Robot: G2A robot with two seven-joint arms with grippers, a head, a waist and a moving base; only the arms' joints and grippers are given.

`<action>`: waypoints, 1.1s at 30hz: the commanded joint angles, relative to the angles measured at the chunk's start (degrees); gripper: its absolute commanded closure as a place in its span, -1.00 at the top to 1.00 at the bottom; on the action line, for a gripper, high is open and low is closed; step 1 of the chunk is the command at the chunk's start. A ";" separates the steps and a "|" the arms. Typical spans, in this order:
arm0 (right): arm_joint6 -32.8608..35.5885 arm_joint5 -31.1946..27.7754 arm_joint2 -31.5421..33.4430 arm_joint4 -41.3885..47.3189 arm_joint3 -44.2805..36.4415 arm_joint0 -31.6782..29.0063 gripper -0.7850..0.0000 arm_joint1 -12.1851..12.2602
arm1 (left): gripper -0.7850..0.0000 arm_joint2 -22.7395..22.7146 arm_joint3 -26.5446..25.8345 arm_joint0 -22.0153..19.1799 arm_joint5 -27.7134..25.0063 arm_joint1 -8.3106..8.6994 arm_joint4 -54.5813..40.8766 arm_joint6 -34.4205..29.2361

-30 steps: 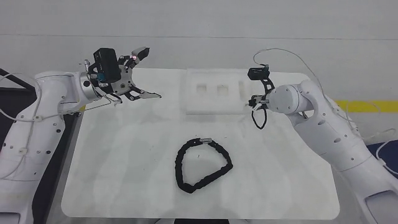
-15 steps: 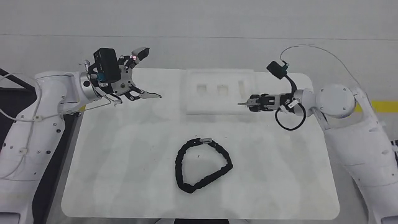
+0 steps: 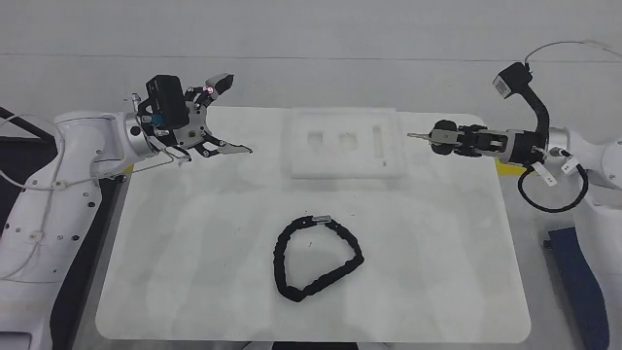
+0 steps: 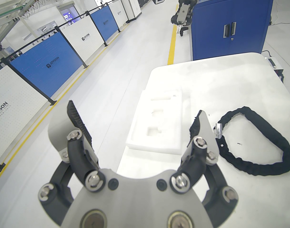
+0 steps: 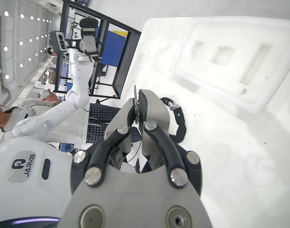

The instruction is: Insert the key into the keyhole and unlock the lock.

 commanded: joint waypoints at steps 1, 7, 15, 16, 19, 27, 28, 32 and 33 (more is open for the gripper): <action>0.12 -0.71 1.18 0.57 -0.20 -0.58 -1.00 0.23 | 1.00 0.00 0.00 0.00 0.00 0.00 0.00 0.00; 0.20 -1.12 1.78 0.90 -0.18 -0.77 -1.00 0.34 | 1.00 0.00 0.00 0.00 0.00 0.00 0.00 0.00; 0.20 -1.12 1.78 0.90 -0.18 -0.77 -1.00 0.34 | 1.00 3.93 -1.37 1.93 0.96 -0.93 -2.72 -4.99; 0.20 -1.12 1.78 0.90 -0.18 -0.77 -1.00 0.34 | 1.00 4.99 -1.34 2.06 1.11 -1.16 -2.45 -5.47; 0.20 -1.12 1.78 0.90 -0.18 -0.77 -1.00 0.34 | 1.00 8.32 -1.03 2.40 1.87 -1.96 -0.90 -5.78; 0.20 -1.12 1.78 0.90 -0.18 -0.77 -1.00 0.34 | 1.00 16.41 3.47 3.96 3.43 -4.17 3.55 -1.64; 0.20 -1.12 1.78 0.90 -0.18 -0.77 -1.00 0.34 | 1.00 17.41 4.02 4.05 3.35 -4.48 4.10 -0.54; 0.20 -1.12 1.78 0.90 -0.18 -0.77 -1.00 0.34 | 1.00 21.75 7.02 3.60 3.01 -5.82 8.07 2.86; 0.20 -1.12 1.78 0.90 -0.18 -0.77 -1.00 0.34 | 1.00 22.80 8.15 3.54 3.09 -6.21 8.57 4.12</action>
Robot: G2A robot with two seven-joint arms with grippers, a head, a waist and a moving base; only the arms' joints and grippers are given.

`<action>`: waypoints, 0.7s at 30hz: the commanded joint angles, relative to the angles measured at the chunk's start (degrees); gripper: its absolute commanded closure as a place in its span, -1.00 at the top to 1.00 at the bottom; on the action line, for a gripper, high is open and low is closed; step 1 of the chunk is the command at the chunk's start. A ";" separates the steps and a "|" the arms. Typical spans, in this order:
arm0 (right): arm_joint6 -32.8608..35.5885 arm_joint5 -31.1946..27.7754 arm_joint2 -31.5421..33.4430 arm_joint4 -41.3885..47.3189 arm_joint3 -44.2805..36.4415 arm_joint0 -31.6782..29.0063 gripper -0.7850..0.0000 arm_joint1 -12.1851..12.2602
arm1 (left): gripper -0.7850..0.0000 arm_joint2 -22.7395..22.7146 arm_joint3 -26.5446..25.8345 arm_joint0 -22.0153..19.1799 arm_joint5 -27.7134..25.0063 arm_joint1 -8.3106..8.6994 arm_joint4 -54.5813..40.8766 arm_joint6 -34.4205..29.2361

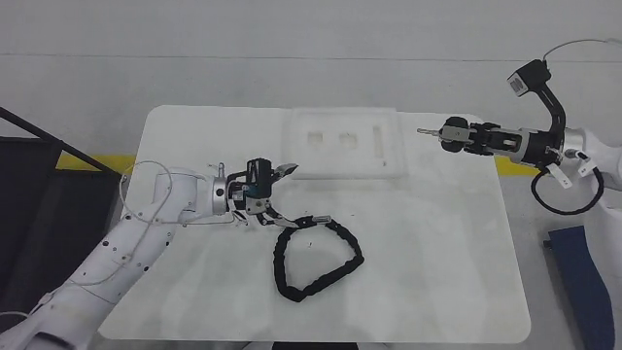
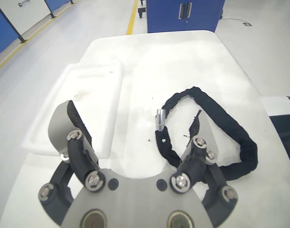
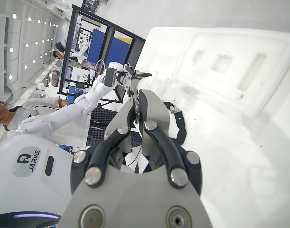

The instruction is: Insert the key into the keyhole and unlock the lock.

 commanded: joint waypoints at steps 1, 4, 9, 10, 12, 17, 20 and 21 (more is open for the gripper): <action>0.00 0.00 0.00 0.00 0.00 0.00 -1.00 0.00 | 1.00 2.17 2.50 -0.30 0.40 -0.79 1.24 2.21; 0.00 0.00 0.00 0.00 0.00 0.00 -1.00 0.00 | 1.00 5.46 5.39 -1.36 1.08 -1.98 5.21 4.19; 0.00 0.00 0.00 0.00 0.00 0.00 -1.00 0.00 | 1.00 9.54 9.86 -3.05 3.09 -3.98 8.83 9.25; 0.00 0.00 0.00 0.00 0.00 0.00 -1.00 0.00 | 1.00 10.24 10.69 -3.43 3.50 -4.36 9.54 10.03; 0.00 0.00 0.00 0.00 0.00 0.00 -1.00 0.00 | 1.00 11.46 12.29 -4.19 4.54 -5.09 10.94 11.50; 0.00 0.00 0.00 0.00 0.00 0.00 -1.00 0.00 | 1.00 12.61 14.00 -5.06 5.34 -5.86 12.07 12.94; 0.00 0.00 0.00 0.00 0.00 0.00 -1.00 0.00 | 1.00 12.61 14.00 -5.06 5.34 -5.86 12.07 12.94; 0.00 0.00 0.00 0.00 0.00 0.00 -1.00 0.00 | 1.00 12.61 14.00 -5.06 5.34 -5.86 12.07 12.94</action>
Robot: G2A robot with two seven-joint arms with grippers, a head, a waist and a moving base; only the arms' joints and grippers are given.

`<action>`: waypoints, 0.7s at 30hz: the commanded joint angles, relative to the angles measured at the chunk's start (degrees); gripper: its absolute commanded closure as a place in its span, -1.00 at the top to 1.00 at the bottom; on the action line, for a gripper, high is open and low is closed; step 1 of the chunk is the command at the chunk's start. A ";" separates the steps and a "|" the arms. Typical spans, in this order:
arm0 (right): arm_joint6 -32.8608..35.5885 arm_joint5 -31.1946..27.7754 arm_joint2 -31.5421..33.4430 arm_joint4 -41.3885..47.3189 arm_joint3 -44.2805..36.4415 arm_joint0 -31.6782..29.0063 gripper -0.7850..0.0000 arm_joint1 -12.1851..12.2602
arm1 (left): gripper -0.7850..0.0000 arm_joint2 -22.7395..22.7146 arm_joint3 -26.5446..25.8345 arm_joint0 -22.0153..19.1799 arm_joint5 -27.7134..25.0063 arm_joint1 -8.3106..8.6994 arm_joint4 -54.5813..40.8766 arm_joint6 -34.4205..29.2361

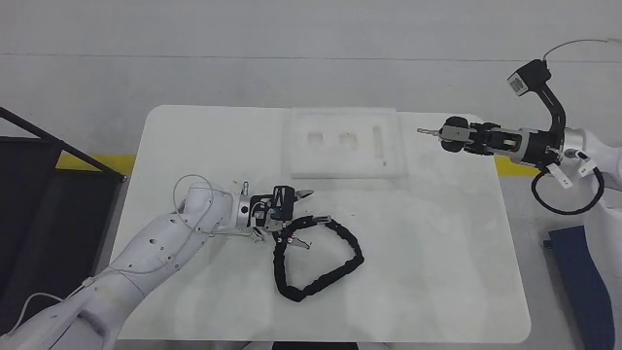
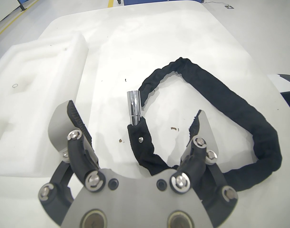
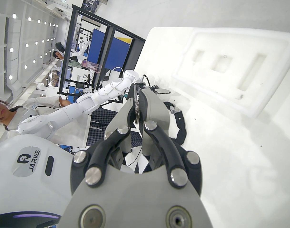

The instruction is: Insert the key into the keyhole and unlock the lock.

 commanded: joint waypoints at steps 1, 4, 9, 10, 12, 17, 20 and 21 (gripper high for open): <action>0.00 0.00 0.00 0.00 0.00 0.00 -1.00 0.00 | 1.00 0.00 0.00 0.00 0.00 0.00 0.00 0.00; 0.00 0.00 0.00 0.00 0.00 0.00 -1.00 0.00 | 1.00 0.00 0.00 0.00 0.00 0.00 0.00 0.00; 0.00 0.00 0.00 0.00 0.00 0.00 -1.00 0.00 | 1.00 0.00 0.00 0.00 0.00 0.00 0.00 0.00; 0.00 0.00 0.00 0.00 0.00 0.00 -1.00 0.00 | 1.00 0.00 0.00 0.00 0.00 0.00 0.00 0.00; 0.00 0.00 0.00 0.00 0.00 0.00 -1.00 0.00 | 1.00 -0.47 0.10 1.23 0.76 -0.07 -2.21 -1.65; 0.00 0.00 0.00 0.00 0.00 0.00 -1.00 0.00 | 1.00 -2.26 -2.62 3.58 4.79 -0.03 -5.08 -8.25; 0.00 0.00 0.00 0.00 0.00 0.00 -1.00 0.00 | 1.00 -2.90 -4.28 4.54 5.58 -0.03 -6.01 -11.42; 0.00 0.00 0.00 0.00 0.00 0.00 -1.00 0.00 | 1.00 -3.04 -4.80 4.76 5.73 -0.06 -6.25 -12.23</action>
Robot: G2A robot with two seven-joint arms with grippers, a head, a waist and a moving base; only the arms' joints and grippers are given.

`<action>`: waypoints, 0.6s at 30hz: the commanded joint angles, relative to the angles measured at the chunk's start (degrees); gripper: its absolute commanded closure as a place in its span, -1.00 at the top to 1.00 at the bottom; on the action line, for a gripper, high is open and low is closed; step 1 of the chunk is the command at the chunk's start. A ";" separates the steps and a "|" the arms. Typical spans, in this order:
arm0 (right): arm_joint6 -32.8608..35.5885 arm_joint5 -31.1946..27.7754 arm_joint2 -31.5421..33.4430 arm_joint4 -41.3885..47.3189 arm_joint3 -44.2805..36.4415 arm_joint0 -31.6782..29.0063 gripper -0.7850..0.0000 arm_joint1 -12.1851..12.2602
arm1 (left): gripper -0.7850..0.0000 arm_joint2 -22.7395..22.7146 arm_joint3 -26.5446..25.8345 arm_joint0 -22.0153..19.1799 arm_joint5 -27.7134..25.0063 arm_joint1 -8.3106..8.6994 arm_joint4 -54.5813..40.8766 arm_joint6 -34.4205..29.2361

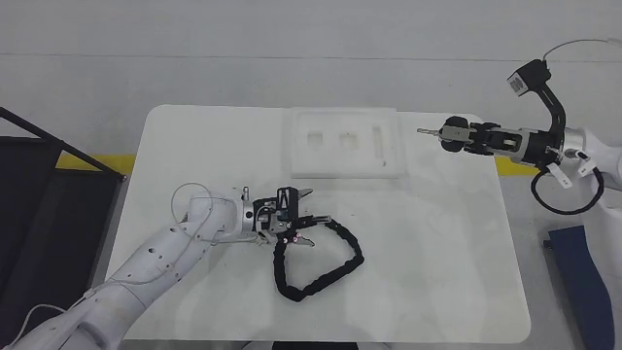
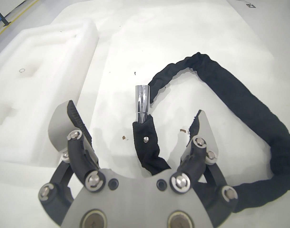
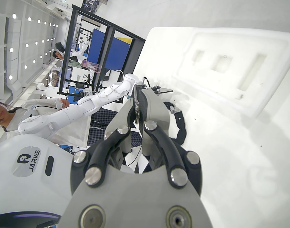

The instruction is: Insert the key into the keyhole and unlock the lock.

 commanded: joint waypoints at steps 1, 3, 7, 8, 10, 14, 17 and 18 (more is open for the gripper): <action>0.00 0.00 0.00 0.00 0.00 0.00 -1.00 0.00 | 1.00 -0.19 -0.80 0.34 0.01 -0.07 -0.32 -2.00; 0.00 0.00 0.00 0.00 0.00 0.00 -1.00 0.00 | 1.00 -0.44 -1.33 0.46 -0.15 -0.22 -1.16 -3.78; 0.00 0.00 0.00 0.00 0.00 0.00 -1.00 0.00 | 0.83 -0.94 -1.47 0.53 -0.54 -0.53 -2.68 -5.59; 0.00 0.00 0.00 0.00 0.00 0.00 -1.00 0.00 | 0.86 -0.99 -1.38 0.51 -0.74 -0.59 -2.81 -5.96; 0.00 0.00 0.00 0.00 0.00 0.00 -1.00 0.00 | 0.76 -1.01 -1.28 0.42 -1.40 -0.73 -2.89 -6.41; 0.00 0.00 0.00 0.00 0.00 0.00 -1.00 0.00 | 0.80 -0.81 -1.19 0.04 -2.20 -0.97 -1.58 -6.16; 0.00 0.00 0.00 0.00 0.00 0.00 -1.00 0.00 | 0.65 -0.49 -0.37 -0.17 -2.12 -1.18 -0.07 -5.68; 0.00 0.00 0.00 0.00 0.00 0.00 -1.00 0.00 | 0.52 -0.42 -0.11 -0.24 -2.07 -1.28 0.11 -5.38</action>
